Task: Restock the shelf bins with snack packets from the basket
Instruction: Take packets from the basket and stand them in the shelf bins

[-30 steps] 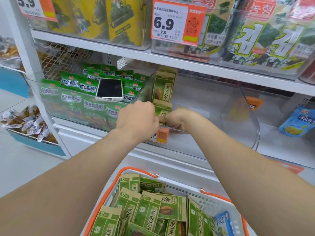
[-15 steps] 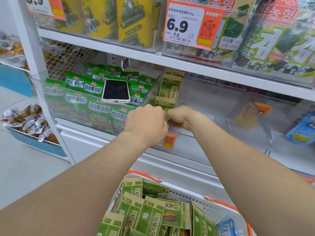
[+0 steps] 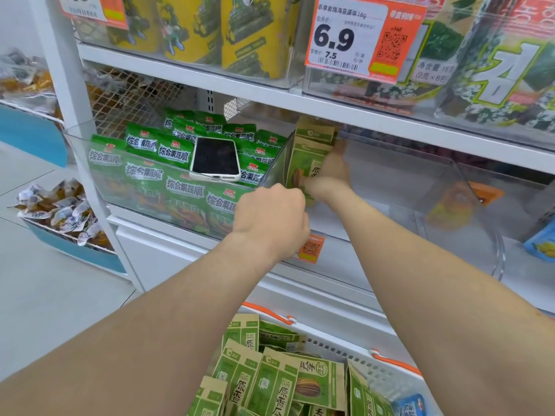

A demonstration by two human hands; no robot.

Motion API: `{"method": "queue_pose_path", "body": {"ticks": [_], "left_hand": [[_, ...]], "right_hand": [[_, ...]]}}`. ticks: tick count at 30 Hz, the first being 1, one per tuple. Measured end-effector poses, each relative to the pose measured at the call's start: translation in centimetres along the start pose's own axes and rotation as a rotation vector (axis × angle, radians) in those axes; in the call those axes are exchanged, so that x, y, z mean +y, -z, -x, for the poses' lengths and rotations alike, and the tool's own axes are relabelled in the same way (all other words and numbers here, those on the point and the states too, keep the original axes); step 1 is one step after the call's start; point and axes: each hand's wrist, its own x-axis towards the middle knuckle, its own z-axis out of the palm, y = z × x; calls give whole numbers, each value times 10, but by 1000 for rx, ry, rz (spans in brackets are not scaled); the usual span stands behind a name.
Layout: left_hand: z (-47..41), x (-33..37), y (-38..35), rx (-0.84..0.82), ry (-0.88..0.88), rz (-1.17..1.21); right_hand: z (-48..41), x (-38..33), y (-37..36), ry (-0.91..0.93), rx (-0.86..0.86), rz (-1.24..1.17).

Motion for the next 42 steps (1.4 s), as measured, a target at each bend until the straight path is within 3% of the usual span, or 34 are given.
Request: {"method": "queue_pose_path", "body": {"ticks": [16,30,35,42], "left_hand": [[3,2,5,-46,16,13],[0,3,3,-31,14,0],[-1,2,1,-22,7,-5],[-1,1,1,-20,12,9]], "right_hand": [[4,7,-4,-120,-31,-101],[4,-8,-13,-112,-71,76],[9,-9,-7,-232,-96,-26],[14,-9,3,-249,-119,-52]]}}
